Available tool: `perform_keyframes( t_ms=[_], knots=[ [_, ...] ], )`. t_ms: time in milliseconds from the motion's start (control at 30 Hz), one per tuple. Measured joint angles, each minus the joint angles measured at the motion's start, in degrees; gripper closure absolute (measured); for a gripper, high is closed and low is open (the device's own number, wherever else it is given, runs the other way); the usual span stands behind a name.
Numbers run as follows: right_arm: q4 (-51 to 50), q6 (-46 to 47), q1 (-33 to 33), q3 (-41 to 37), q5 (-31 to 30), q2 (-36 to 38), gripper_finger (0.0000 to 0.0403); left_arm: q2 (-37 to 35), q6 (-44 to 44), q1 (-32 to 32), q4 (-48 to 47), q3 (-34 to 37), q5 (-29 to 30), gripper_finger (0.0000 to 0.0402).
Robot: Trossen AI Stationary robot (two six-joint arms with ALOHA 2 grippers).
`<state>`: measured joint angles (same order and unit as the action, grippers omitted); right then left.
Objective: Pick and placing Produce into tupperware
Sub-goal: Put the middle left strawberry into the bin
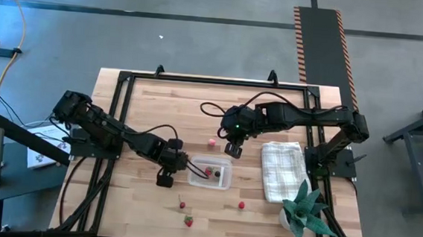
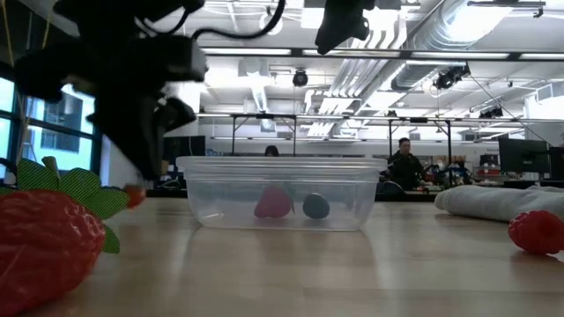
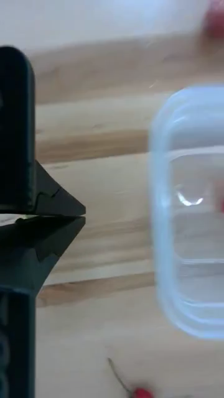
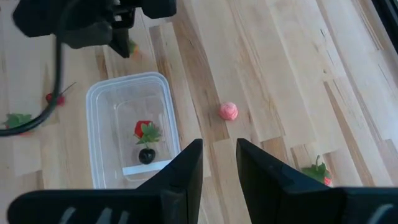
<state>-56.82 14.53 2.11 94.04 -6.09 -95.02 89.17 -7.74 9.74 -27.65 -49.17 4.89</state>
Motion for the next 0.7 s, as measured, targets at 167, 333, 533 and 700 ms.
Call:
perform_keyframes(
  t_ms=[167,333,533,700],
  knots=[
    [-0.7,0.0,0.0,0.0,0.0,0.0,0.0313,0.0,1.5,0.0,-4.7,-5.5,3.2,0.0401],
    [-1.4,0.0,0.0,0.0,0.0,0.0,0.0313,0.0,3.0,0.0,-9.8,-12.6,5.6,0.0401],
    [-1.5,-0.6,0.0,0.0,0.0,0.0,0.0313,0.0,7.9,0.0,-4.1,-19.1,6.1,0.0401],
    [-2.6,-0.5,0.0,0.0,0.0,1.3,0.0313,0.8,8.1,0.0,0.2,-19.2,6.1,0.0402]
  ],
)
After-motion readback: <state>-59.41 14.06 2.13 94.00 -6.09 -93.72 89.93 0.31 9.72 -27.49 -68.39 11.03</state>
